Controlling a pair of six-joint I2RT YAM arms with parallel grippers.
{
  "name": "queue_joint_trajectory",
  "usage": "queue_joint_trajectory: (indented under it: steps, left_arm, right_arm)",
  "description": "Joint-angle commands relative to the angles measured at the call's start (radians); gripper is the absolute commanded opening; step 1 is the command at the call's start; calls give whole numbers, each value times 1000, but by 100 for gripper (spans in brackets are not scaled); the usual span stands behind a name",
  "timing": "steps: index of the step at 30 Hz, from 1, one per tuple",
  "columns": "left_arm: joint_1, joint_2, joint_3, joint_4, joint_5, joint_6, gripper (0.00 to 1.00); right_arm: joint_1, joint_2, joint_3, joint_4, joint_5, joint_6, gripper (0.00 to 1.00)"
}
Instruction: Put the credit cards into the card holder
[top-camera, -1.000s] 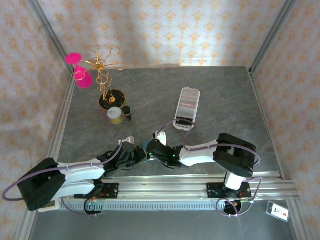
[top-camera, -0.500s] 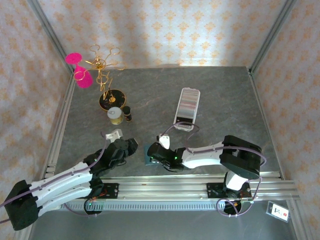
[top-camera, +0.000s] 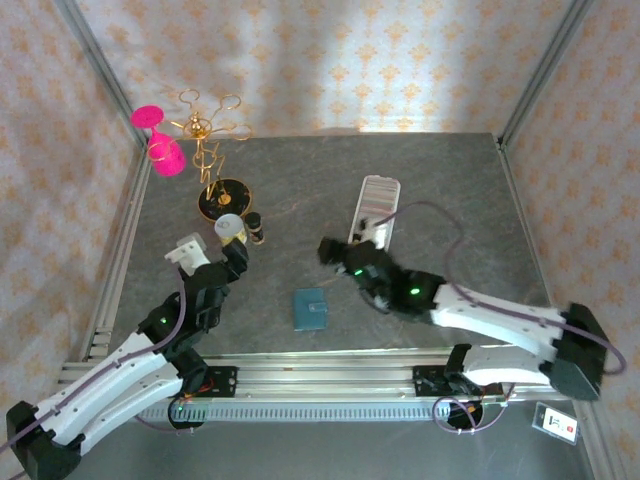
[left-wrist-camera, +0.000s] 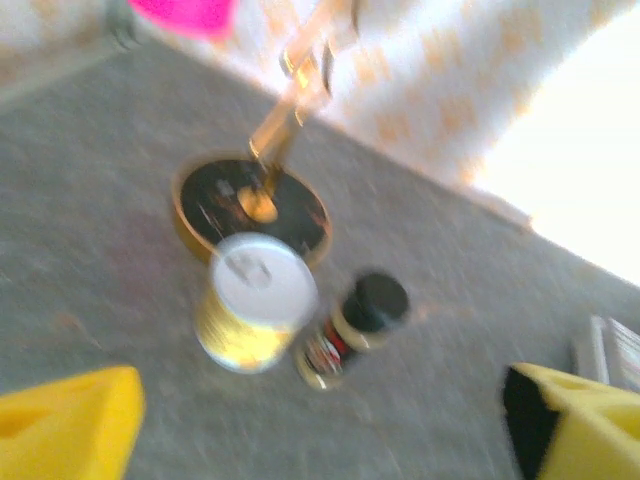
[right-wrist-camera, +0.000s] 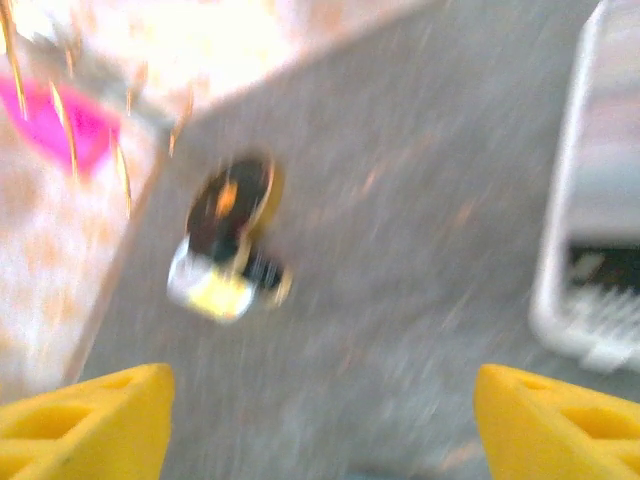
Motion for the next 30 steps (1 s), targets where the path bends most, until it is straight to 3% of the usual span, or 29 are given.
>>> queue_joint_trajectory:
  steps: [1, 3, 6, 9, 10, 12, 15, 20, 21, 26, 30]
  left_arm:
    - [47, -12, -50, 169, -212, 212, 99]
    - [92, 9, -108, 299, -250, 299, 99]
    - [179, 70, -182, 452, -273, 342, 99]
    - [307, 124, -250, 597, -164, 362, 99]
    - [345, 130, -236, 570, -111, 348, 99]
    - [399, 155, -259, 658, -88, 426, 99]
    - [453, 213, -323, 828, -102, 493, 99]
    - [620, 418, -340, 985, 114, 443, 99]
    - [628, 436, -305, 924, 148, 436, 99]
    - [647, 594, -307, 1181, 199, 524, 99]
    - [650, 701, -330, 1432, 403, 601, 99]
  right_arm:
    - [-129, -160, -88, 69, 102, -267, 88]
    - [-235, -265, -192, 207, 139, -401, 100]
    - [-373, -367, -317, 353, 135, -569, 100]
    - [-515, -409, -429, 474, 62, -686, 100]
    - [-555, -408, -461, 501, 34, -704, 100]
    - [-640, -390, -511, 536, -20, -678, 100]
    - [-688, -318, -616, 694, -16, -668, 100]
    - [-734, -110, -710, 941, -72, -705, 100]
    - [-741, -73, -717, 979, -71, -714, 100]
    - [-782, 70, -665, 1068, -161, -757, 100]
    - [-847, 186, -645, 1204, -241, -751, 100]
